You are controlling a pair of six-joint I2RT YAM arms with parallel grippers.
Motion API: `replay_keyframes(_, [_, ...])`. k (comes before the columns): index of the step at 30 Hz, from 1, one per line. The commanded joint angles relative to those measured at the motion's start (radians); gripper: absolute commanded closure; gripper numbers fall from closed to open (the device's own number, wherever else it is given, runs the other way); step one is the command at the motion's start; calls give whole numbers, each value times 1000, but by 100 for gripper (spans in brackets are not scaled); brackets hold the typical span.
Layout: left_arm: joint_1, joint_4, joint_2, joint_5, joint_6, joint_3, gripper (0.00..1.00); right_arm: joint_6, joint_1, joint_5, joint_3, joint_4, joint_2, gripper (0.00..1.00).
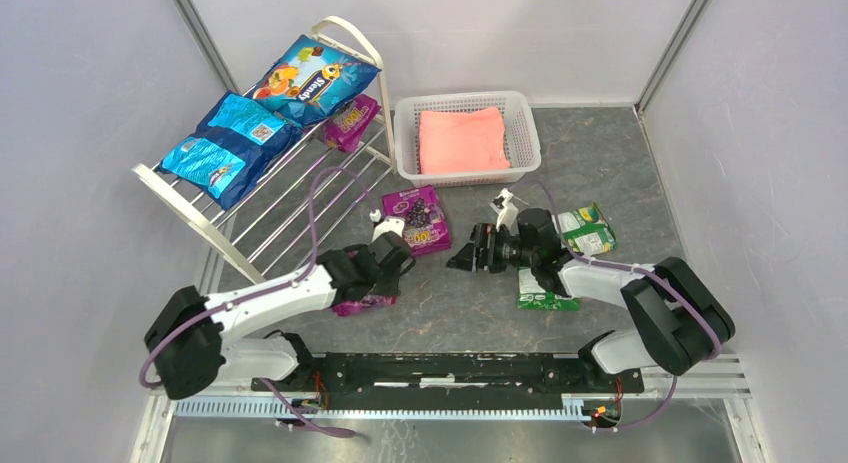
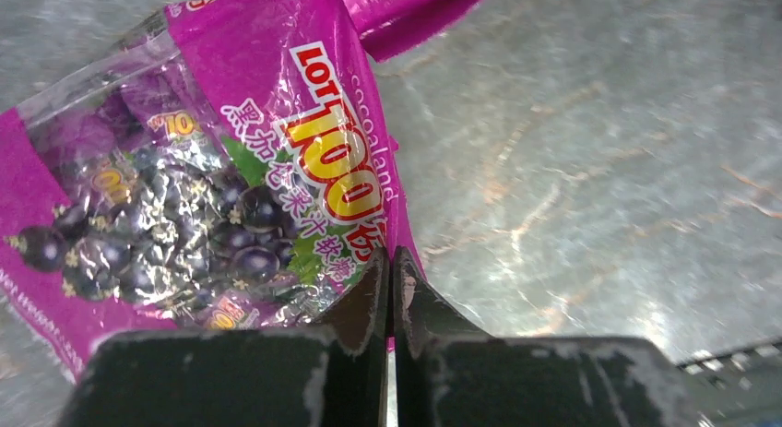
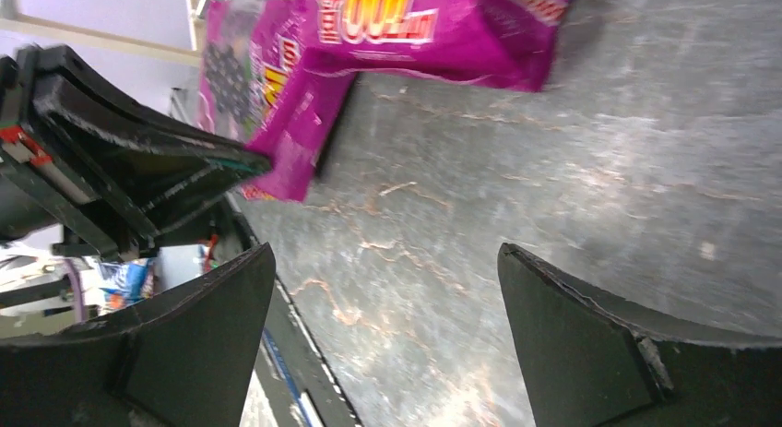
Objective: Place and organize the candy bags onto the shelf
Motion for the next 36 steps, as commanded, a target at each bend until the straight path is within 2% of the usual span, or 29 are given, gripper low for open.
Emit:
replay_keyframes(1, [-2,210,-107,231,1,-68,98,149,67,9,50,120,44,2])
replay_keyframes(8, [-2,346,-185,357,-22,-171,98,350,198,90,52,255,143,2])
replay_keyframes(17, [-3,349,-282,433,0,-196,98,493,265,147,19,364,252,2])
replay_keyframes(19, [-3,343,-290,445,17,-196,98,526,279,151,16,405,272,5])
replay_keyframes(27, [-3,310,-333,466,65,-180,98,589,332,170,69,439,350,7])
replay_keyframes(30, [-2,312,-320,473,60,-166,98,622,371,190,85,470,384,10])
replay_keyframes(36, [-3,332,-305,464,34,-169,98,677,417,197,90,547,443,22])
